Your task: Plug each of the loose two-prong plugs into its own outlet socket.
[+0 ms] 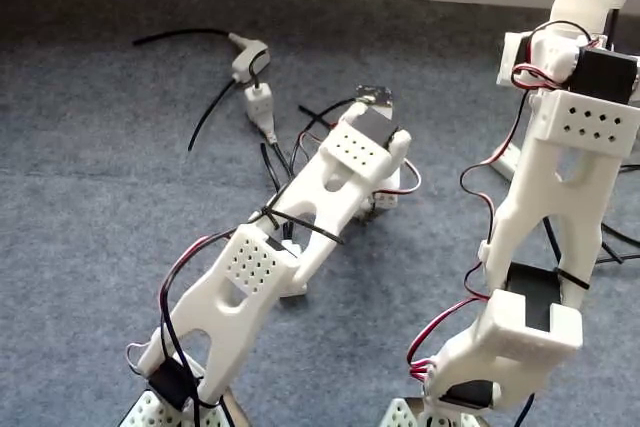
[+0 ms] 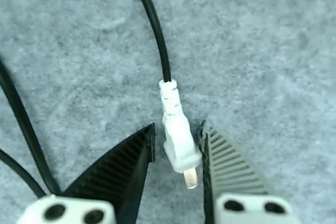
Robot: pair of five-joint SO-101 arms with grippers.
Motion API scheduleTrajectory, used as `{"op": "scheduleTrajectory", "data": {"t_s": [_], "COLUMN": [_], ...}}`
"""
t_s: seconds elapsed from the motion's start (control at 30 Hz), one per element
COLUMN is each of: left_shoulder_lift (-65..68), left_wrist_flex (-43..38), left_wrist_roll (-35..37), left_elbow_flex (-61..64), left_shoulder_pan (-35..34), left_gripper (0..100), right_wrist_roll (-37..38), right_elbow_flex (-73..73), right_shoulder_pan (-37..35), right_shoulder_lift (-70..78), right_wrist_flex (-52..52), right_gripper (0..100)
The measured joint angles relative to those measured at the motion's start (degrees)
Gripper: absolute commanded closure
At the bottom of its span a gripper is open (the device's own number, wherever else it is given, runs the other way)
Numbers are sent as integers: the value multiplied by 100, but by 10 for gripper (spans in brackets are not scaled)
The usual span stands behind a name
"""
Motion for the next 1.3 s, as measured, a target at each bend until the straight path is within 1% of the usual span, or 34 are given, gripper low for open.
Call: {"op": "scheduleTrajectory", "data": {"t_s": [0.07,0.2,0.53,0.87,1.1,1.3], "left_shoulder_lift": [0,0,0,-53,-79,-79], "left_wrist_flex": [0,-9,-9,-9,-9,-9], "left_wrist_roll": [0,0,-26,-26,-26,-26], "left_elbow_flex": [0,0,0,642,949,976], "left_shoulder_pan": [0,9,44,-615,-879,-914], "left_gripper": [886,997,983,986,982,901], "right_wrist_roll": [0,0,0,0,0,0], "right_elbow_flex": [0,0,0,0,0,0], "right_shoulder_pan": [0,0,0,0,0,0], "right_shoulder_lift": [0,0,0,0,0,0], "right_wrist_flex": [0,0,0,0,0,0], "right_gripper": [919,919,919,919,919,919]}}
